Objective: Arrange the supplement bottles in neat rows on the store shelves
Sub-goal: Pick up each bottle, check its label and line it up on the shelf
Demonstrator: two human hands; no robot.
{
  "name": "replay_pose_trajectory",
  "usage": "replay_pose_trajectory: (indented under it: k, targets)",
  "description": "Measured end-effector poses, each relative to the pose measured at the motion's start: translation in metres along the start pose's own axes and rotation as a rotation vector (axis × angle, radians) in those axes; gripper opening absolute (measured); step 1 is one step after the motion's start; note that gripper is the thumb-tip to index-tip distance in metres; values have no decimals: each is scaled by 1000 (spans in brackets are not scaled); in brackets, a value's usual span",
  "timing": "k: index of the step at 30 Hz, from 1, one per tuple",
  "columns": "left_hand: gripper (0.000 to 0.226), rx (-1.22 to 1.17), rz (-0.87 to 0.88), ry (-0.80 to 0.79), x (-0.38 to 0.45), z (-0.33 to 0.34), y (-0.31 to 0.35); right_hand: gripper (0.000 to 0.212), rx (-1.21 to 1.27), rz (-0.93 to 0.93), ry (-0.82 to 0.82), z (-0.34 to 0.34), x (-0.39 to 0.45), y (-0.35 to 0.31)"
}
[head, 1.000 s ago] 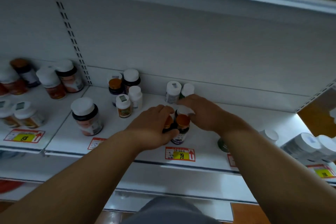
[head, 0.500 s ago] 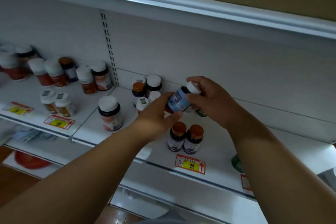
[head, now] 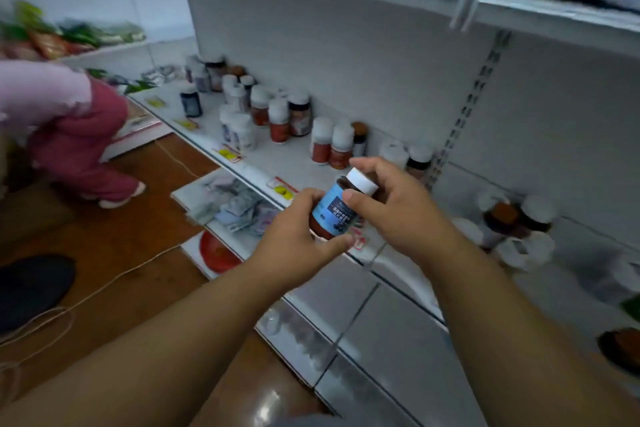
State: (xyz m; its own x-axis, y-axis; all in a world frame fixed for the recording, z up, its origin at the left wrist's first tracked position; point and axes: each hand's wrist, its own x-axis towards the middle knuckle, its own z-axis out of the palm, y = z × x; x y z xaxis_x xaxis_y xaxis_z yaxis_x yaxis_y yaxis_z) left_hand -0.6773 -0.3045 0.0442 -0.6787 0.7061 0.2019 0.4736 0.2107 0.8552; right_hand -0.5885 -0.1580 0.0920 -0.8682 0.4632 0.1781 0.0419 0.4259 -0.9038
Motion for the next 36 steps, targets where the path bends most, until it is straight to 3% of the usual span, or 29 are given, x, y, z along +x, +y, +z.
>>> replay_pose_trajectory:
  k: [3,8,11,15,24,29,33,36]
  targets:
    - [54,23,-82,36,4,-64,-38,43,-13,-33,-77,65,41,-17]
    - [56,36,-141,95,31,-137,-93,28,-83,-97,-157,138,105,-37]
    - [57,32,-163,108,64,-165,-127,34,-138,-136,-177,173,154,-36]
    - [66,44,-207,139,110,-205,-167,46,-163,-176,-160,217,227,-34]
    - [70,142,-242,106,214,-291,-243,42,-300,-150,-98,288,364,-43]
    - [58,550,-58,83,287,-330,-295,43,-506,6,29,326,413,-13]
    - [58,697,322,62,356,-360,-329,52,-575,211,66,359,436,8]
    - [78,819,439,-162,401,-371,-339,57,-602,315,99,377,449,12]
